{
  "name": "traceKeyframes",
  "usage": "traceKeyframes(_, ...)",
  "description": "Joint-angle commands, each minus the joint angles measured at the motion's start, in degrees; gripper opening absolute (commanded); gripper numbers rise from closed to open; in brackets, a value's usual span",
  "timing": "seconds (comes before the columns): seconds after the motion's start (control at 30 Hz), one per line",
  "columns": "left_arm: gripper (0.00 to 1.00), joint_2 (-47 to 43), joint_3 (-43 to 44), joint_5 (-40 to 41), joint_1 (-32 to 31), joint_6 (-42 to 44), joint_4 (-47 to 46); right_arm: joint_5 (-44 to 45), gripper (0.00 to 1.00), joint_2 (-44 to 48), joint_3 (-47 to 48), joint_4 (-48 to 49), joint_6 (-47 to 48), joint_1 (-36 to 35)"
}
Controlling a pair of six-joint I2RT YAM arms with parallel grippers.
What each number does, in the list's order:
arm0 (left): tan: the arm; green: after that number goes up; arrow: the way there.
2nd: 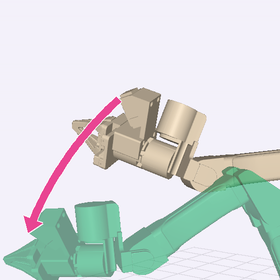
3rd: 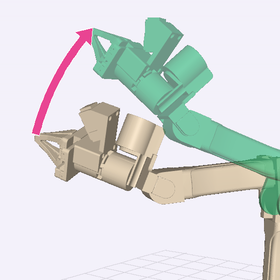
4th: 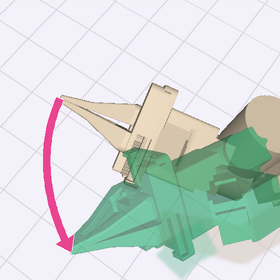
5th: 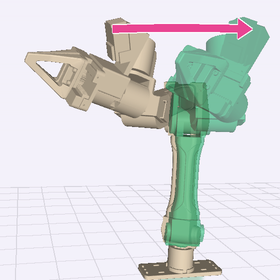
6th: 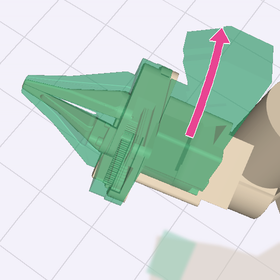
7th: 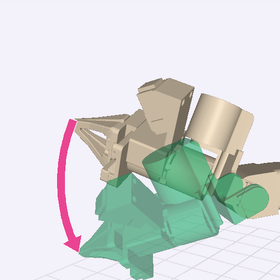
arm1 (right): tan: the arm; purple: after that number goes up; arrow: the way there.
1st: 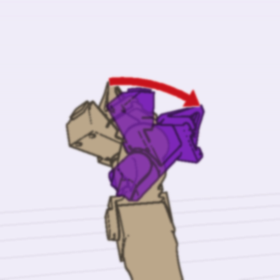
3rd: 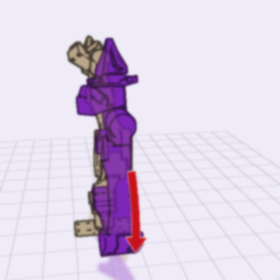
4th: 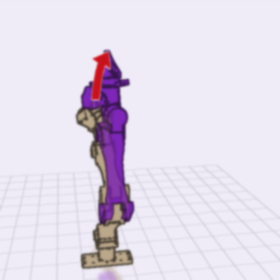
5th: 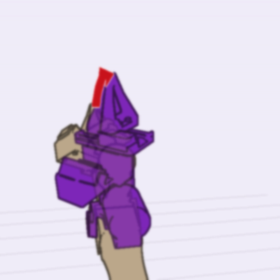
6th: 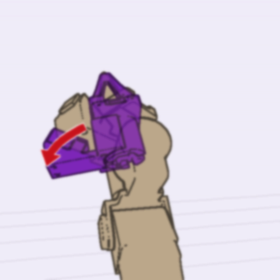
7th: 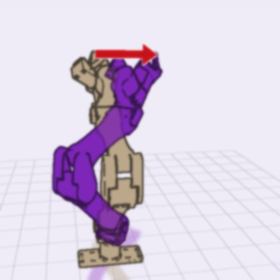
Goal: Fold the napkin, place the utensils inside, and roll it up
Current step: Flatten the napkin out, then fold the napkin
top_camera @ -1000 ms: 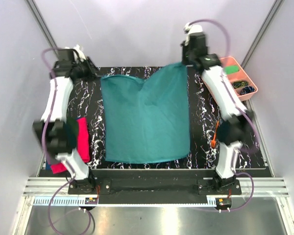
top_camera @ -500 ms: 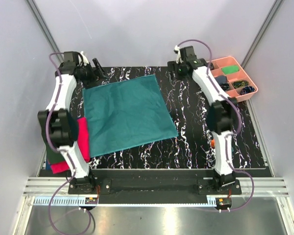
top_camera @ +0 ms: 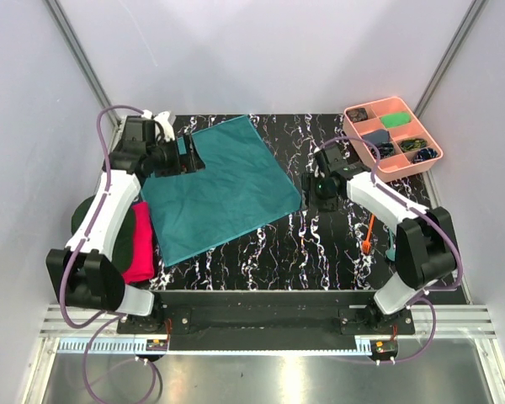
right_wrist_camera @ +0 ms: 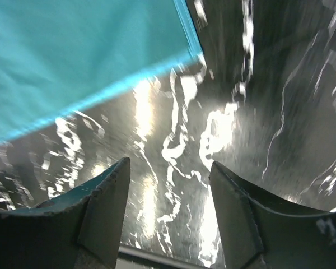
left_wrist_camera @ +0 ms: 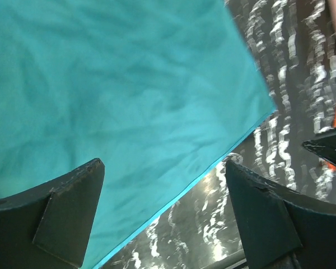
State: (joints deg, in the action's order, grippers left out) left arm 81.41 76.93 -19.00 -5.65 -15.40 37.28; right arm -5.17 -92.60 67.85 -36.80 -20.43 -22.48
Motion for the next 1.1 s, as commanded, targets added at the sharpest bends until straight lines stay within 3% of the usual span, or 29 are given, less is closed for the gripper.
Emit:
traceKeyframes(0.0, 0.91, -6.2, -5.5, 6.8, 0.6, 3.0, -5.6, 4.6, 0.64, -1.9, 1.1, 1.5, -4.0, -0.4)
traceKeyframes(0.53, 0.90, -8.5, -6.7, 4.9, 0.6, 2.7, -6.3, 8.1, 0.56, -21.0, 14.1, 1.0, -3.3, -0.5)
traceKeyframes(1.07, 0.90, -9.8, -6.6, 4.0, 0.6, 2.7, -6.4, 9.2, 0.42, -25.4, 16.3, -2.5, -3.7, -0.5)
